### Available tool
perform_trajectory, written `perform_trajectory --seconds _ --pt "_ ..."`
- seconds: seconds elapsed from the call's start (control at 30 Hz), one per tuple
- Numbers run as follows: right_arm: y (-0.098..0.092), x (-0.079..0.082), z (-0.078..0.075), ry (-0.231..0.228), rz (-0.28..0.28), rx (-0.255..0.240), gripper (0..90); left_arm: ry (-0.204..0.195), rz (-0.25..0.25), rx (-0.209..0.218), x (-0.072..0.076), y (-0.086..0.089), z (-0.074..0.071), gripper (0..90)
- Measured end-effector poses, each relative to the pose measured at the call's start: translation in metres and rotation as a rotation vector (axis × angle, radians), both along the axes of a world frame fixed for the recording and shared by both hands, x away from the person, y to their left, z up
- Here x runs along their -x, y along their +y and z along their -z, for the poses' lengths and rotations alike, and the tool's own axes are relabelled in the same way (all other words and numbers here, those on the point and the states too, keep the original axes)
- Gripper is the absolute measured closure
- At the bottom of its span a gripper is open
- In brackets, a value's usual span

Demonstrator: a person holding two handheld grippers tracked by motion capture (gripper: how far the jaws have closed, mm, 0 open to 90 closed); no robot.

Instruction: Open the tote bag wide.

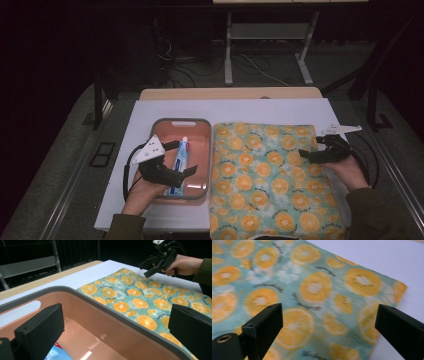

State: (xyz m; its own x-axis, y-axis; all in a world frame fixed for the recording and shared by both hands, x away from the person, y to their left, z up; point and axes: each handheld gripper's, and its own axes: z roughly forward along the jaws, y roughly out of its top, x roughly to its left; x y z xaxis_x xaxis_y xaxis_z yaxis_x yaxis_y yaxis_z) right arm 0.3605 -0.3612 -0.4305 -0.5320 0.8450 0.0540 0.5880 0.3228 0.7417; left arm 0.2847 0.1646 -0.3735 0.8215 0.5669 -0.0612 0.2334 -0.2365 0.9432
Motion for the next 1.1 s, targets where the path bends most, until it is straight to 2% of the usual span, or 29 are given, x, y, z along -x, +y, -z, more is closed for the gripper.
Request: perform_trajectory --seconds 0.27,0.4,0.43,0.5,0.6,0.67,0.7,0.73,0.77,0.8,0.83,0.97,1.0,1.1 --pt "-0.013 -0.015 0.015 0.041 0.06 0.008 7.9 0.002 0.0 -0.004 0.0 -0.001 0.0 0.0" --pt "-0.015 -0.021 0.022 0.062 0.075 0.011 10.2 0.002 0.0 -0.003 0.0 -0.001 0.0 0.0" --pt "-0.016 -0.023 0.025 0.071 0.074 0.018 14.6 0.002 0.0 -0.001 0.0 -0.001 0.0 0.0" --pt "-0.014 -0.024 0.027 0.078 0.072 0.027 16.3 0.002 0.0 -0.002 0.0 -0.001 0.0 0.0" --pt "-0.011 -0.022 0.025 0.065 0.051 0.059 32.8 0.002 0.001 -0.003 0.0 -0.001 0.0 0.0" --pt "-0.011 -0.02 0.024 0.065 0.039 0.059 44.5 0.002 0.001 -0.002 0.0 -0.001 0.0 0.0" --pt "-0.011 -0.02 0.024 0.065 0.039 0.059 44.5 0.002 0.0 -0.002 0.0 -0.001 0.0 0.0" --pt "-0.011 -0.02 0.023 0.066 0.037 0.056 56.0 0.002 0.0 -0.003 0.0 -0.001 0.0 0.0" --pt "-0.012 -0.019 0.022 0.068 0.029 0.054 59.9 0.002 0.001 -0.007 0.0 -0.001 0.0 0.0" --pt "-0.012 -0.019 0.022 0.068 0.029 0.054 59.9 0.002 0.001 -0.007 0.0 -0.001 0.0 0.0" --pt "-0.011 -0.019 0.022 0.069 0.025 0.056 67.2 0.002 0.001 -0.006 0.0 -0.001 0.0 0.0" --pt "-0.01 -0.019 0.021 0.084 -0.001 0.043 84.9 0.002 0.001 -0.005 0.0 -0.001 0.0 0.0" --pt "-0.01 -0.019 0.021 0.086 -0.013 0.038 88.0 0.002 0.001 -0.004 0.0 -0.001 0.0 0.0" --pt "-0.008 -0.019 0.02 0.099 -0.026 0.037 89.0 0.002 0.001 -0.003 0.0 -0.001 0.0 0.0"
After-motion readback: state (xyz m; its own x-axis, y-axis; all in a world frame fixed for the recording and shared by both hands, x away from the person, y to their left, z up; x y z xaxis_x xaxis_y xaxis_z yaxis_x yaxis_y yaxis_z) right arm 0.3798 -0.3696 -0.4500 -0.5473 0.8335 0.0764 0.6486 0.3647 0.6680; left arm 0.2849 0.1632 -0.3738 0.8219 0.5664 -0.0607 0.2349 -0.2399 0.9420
